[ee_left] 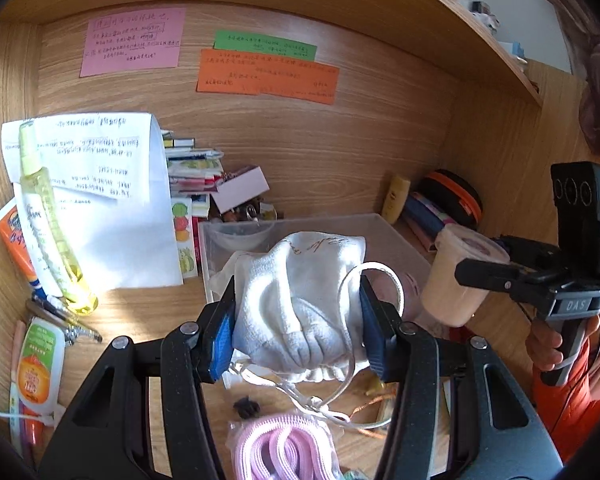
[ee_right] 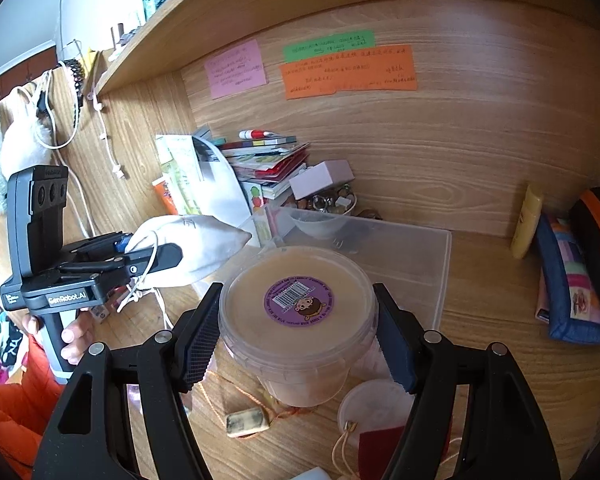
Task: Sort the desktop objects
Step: 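Carry the cream tub and white pouch over the clear box with both tools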
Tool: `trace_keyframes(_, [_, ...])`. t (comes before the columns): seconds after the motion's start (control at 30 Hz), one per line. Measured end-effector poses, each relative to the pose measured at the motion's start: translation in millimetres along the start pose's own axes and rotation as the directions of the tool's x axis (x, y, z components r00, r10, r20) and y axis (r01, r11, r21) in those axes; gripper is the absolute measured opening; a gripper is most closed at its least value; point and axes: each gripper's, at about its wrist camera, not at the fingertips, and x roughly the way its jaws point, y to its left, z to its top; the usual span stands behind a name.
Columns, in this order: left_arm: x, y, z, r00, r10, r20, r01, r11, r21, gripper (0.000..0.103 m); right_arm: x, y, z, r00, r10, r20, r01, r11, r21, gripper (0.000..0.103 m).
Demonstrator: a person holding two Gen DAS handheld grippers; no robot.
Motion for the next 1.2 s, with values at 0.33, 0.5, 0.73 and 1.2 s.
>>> trace_keyframes(0.33, [28.0,2.7,28.7,1.000,-0.015,0.009,0.015,1.000,-0.021,0.053,22.7,-6.3,21.8,1.000,-0.028,-0.012,0.028,1.000,0.005,0.068])
trace_keyframes(0.5, [40.3,-1.6,45.5,1.000,-0.009,-0.002,0.009,1.000,-0.012,0.053,37.7,-11.1,32.7,0.999,-0.032,-0.033,0.032,0.999,0.006,0.068])
trace_keyframes(0.73, [61.2,-2.7,50.5,0.999,-0.012,-0.033,0.011,1.000,-0.016,0.053,54.9,-15.8,42.1,0.997,-0.061,-0.046,0.060,0.998,-0.022,0.068])
trace_keyframes(1.2, [109.5,24.1,27.7,0.982,0.046,-0.186,-0.058,0.996,-0.062,0.053,82.8,-53.8,32.6,0.972,-0.219,-0.084,0.224,0.973,0.057,0.068])
